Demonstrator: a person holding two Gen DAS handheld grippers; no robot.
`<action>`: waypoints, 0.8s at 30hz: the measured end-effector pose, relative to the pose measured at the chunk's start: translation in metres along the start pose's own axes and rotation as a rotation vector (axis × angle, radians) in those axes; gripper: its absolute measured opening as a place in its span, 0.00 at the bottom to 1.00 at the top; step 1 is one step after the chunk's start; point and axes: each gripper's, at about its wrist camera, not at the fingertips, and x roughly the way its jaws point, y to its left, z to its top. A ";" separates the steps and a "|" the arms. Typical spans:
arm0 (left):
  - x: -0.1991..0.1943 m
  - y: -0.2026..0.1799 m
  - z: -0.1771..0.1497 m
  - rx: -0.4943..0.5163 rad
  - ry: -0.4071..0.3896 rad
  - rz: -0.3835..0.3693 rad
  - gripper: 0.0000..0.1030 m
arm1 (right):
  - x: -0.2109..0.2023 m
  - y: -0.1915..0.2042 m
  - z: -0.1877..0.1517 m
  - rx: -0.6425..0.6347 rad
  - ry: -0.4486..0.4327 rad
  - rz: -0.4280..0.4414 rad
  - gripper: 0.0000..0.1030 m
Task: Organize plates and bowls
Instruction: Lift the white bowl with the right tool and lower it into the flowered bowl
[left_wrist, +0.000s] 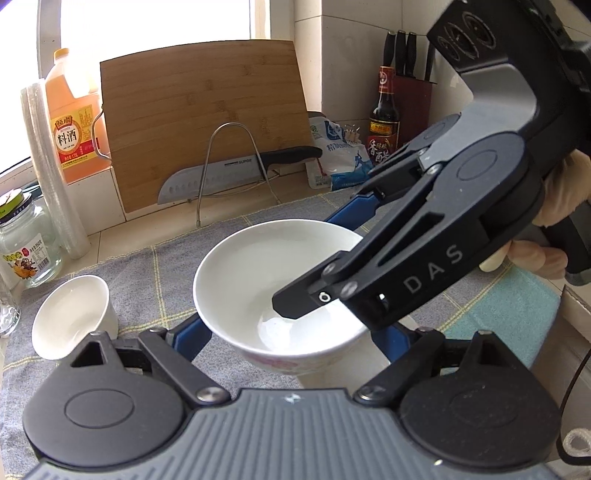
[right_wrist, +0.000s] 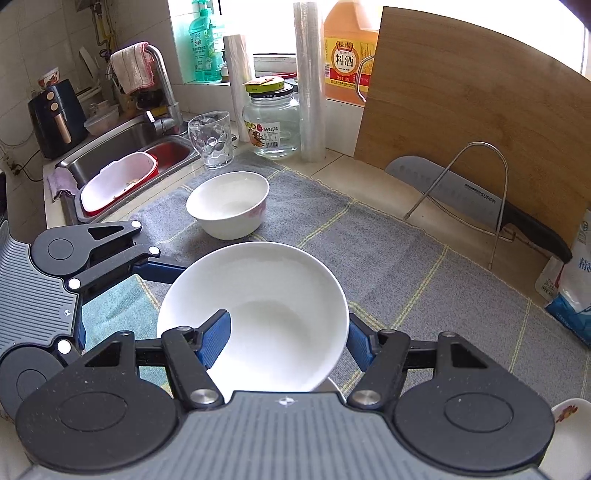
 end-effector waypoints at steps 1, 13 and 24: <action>-0.001 -0.003 -0.001 0.007 0.003 -0.008 0.89 | -0.003 0.000 -0.005 0.008 0.002 -0.004 0.70; 0.004 -0.029 -0.011 0.063 0.051 -0.075 0.89 | -0.021 0.001 -0.042 0.080 0.010 -0.036 0.70; 0.016 -0.033 -0.016 0.083 0.100 -0.083 0.89 | -0.014 -0.003 -0.057 0.117 0.023 -0.025 0.70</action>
